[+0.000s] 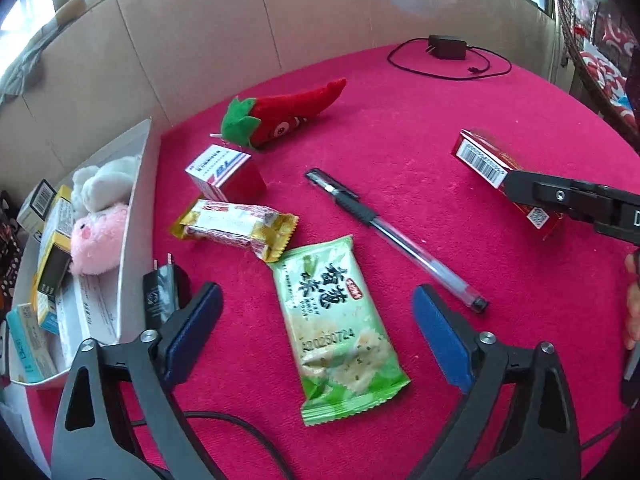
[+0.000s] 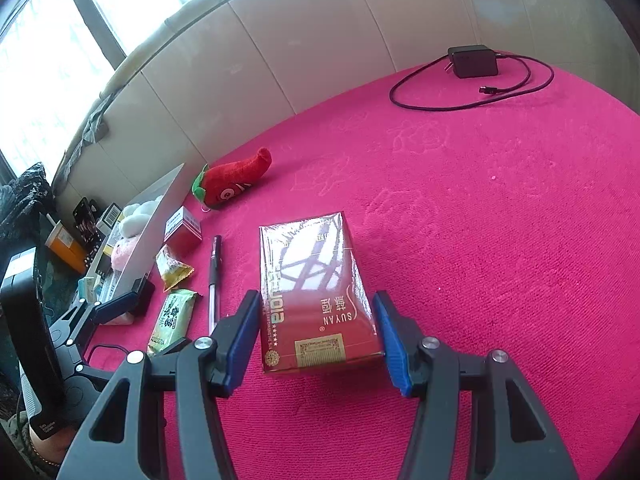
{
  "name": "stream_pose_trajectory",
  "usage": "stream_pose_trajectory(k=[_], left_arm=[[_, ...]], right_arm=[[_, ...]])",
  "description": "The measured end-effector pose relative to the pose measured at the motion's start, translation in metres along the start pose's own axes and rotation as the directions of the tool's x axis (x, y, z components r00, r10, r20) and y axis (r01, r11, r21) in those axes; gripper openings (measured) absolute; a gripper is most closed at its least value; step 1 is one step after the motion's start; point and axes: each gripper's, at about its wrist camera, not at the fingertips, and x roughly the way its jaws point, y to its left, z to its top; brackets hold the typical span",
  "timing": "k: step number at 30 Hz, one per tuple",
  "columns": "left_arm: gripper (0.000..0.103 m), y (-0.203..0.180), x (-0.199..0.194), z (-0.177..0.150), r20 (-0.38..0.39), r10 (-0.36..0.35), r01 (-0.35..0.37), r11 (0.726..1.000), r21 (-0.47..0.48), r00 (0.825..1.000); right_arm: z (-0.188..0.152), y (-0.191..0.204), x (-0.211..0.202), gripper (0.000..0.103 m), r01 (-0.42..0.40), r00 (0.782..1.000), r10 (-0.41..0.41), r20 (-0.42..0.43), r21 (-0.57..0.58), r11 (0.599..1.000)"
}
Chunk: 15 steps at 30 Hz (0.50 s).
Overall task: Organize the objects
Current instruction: 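Grasp the red Sequoia box with the right gripper while the left grasps the green cracker packet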
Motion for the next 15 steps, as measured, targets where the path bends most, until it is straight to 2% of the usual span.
stream_pose_trajectory(k=[2, 6, 7, 10, 11, 15], left_arm=[[0.079, -0.005, -0.001, -0.003, 0.004, -0.036, 0.036, 0.999, -0.001, 0.999], [0.073, 0.002, 0.001, -0.005, -0.002, -0.097, 0.097, 0.994, -0.045, 0.995], [0.068, 0.004, 0.001, -0.006, -0.002, -0.11, 0.11, 0.992, -0.057, 0.994], [0.044, 0.007, -0.004, -0.009, 0.018, -0.099, 0.1, 0.992, -0.07, 0.995], [0.04, 0.008, -0.004, -0.01, 0.022, -0.101, 0.102, 0.992, -0.073, 0.995], [0.038, 0.012, -0.007, -0.013, 0.036, -0.111, 0.114, 0.99, -0.086, 0.993]], right_arm=[[0.0, 0.0, 0.0, 0.057, 0.004, 1.0, -0.004, 0.0, -0.003, 1.0], [0.0, 0.002, 0.0, 0.057, 0.014, 1.0, -0.014, 0.0, -0.008, 1.0], [0.0, 0.002, 0.0, 0.057, 0.016, 1.0, -0.016, 0.0, -0.01, 1.0], [-0.001, 0.003, 0.0, 0.057, 0.021, 1.0, -0.021, 0.0, -0.013, 1.0], [-0.001, 0.003, 0.0, 0.057, 0.023, 1.0, -0.023, 0.001, -0.014, 1.0], [-0.001, 0.003, 0.0, 0.056, 0.027, 1.0, -0.027, 0.004, -0.019, 0.999]])
